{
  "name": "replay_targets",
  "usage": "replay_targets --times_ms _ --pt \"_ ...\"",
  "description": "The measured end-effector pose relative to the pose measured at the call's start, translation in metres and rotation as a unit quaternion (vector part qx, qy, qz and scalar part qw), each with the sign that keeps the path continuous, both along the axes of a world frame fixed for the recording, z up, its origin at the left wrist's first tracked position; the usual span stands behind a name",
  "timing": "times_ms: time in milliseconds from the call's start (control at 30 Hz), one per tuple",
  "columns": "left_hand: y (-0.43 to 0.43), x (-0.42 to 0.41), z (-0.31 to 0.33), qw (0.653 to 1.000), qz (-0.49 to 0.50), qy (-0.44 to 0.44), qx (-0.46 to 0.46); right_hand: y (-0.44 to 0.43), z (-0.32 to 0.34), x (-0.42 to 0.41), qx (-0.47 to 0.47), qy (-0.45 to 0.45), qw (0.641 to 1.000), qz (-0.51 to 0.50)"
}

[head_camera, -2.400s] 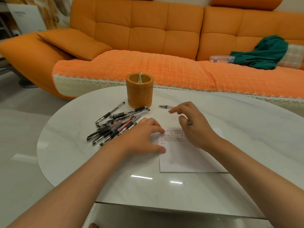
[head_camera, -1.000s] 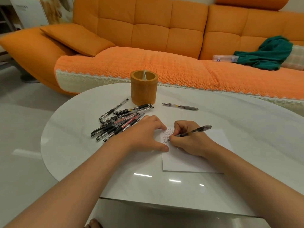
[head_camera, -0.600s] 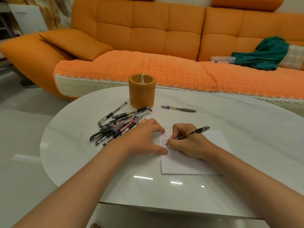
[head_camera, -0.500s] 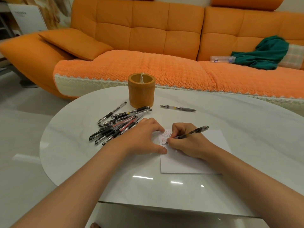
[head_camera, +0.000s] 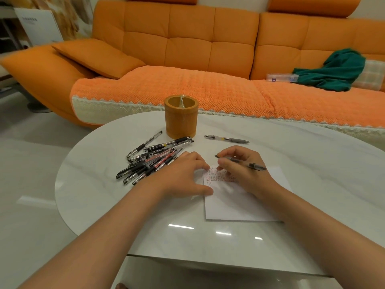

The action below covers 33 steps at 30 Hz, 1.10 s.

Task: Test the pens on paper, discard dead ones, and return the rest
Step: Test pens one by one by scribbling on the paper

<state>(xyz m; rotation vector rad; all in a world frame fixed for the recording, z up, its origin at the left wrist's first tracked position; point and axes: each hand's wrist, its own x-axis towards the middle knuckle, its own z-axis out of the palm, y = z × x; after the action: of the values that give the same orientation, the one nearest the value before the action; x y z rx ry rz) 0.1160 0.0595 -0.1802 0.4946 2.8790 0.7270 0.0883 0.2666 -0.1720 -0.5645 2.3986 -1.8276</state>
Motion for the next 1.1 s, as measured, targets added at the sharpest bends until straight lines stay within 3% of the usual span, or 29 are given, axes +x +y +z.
replay_targets --times_ms 67,167,267,367,500,733,900,1100 --pt "-0.002 0.0 0.002 1.0 0.007 0.004 0.026 0.002 0.002 -0.001 0.094 0.118 0.989 0.001" --pt "-0.008 0.0 0.008 0.997 0.039 0.047 0.041 0.002 0.009 -0.001 0.274 0.28 0.92 0.01" --pt "-0.02 -0.001 0.015 0.987 0.113 0.116 -0.016 -0.009 0.021 0.003 0.421 0.243 0.873 0.045" --pt "-0.033 0.002 0.019 0.972 0.188 0.12 -0.075 -0.023 0.026 -0.002 0.544 0.231 0.806 0.029" --pt "-0.04 0.01 0.023 0.964 0.223 0.085 -0.115 -0.037 0.026 -0.015 0.551 0.175 0.815 0.018" --pt "-0.04 0.012 0.022 0.962 0.197 0.097 -0.163 -0.051 0.025 -0.039 0.571 0.178 0.801 -0.007" --pt "-0.037 0.009 0.02 0.962 0.184 0.109 -0.167 -0.05 0.015 -0.064 0.516 0.168 0.84 -0.017" --pt "-0.034 0.009 0.02 0.967 0.167 0.108 -0.161 -0.044 0.0 -0.083 0.491 0.201 0.847 -0.013"
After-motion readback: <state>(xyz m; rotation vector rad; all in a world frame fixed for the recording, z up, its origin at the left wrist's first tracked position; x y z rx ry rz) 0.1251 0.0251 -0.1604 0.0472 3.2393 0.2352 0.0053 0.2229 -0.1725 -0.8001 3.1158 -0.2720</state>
